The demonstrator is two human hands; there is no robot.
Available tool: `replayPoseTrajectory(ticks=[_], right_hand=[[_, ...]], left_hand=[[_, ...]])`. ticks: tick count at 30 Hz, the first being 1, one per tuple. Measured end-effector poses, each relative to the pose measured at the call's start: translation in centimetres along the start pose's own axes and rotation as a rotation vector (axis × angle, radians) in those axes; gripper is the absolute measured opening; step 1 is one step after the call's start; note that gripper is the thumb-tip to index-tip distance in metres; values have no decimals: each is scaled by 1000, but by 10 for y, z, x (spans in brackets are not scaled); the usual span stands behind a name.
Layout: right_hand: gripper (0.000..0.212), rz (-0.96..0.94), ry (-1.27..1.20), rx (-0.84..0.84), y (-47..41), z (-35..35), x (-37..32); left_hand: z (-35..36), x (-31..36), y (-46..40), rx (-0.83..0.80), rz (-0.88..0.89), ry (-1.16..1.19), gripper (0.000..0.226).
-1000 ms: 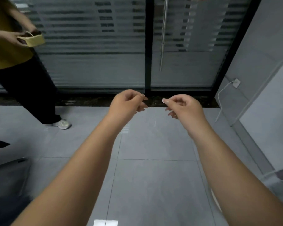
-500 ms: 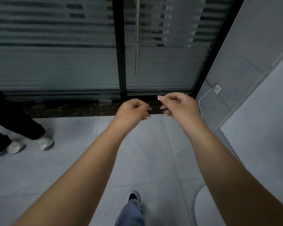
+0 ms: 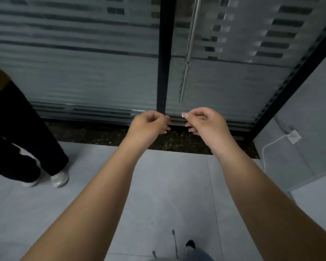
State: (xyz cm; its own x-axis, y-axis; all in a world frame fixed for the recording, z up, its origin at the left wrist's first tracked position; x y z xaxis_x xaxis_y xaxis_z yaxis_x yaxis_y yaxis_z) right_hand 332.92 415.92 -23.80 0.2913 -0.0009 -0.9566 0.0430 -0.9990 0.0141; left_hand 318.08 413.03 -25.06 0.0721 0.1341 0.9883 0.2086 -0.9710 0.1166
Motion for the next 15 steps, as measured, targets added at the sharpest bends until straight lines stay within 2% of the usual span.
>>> replayPoseTrajectory(ticks=[11,15], right_hand=[[11,-84,-34,-302,-219,88,5],[15,-78,8,-476,-303,118,4]], left_hand=[[-57,-11,-176,390,-65,16,17],[-67,1,-238,562,-109,59,19]])
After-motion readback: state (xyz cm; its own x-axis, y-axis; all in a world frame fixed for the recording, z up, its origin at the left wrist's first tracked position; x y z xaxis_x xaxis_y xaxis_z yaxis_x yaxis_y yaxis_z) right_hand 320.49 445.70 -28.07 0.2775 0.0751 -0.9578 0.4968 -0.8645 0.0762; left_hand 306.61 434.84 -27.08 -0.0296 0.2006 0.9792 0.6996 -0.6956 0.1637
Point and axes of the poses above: each hand's wrist, its own y-axis away from the middle knuckle, its own z-axis out of the palm, x = y × z, the point moved 6 cm from there along -y, towards the middle knuckle, and after that the axes turned 1 degree about y, right-handed, at the moved point
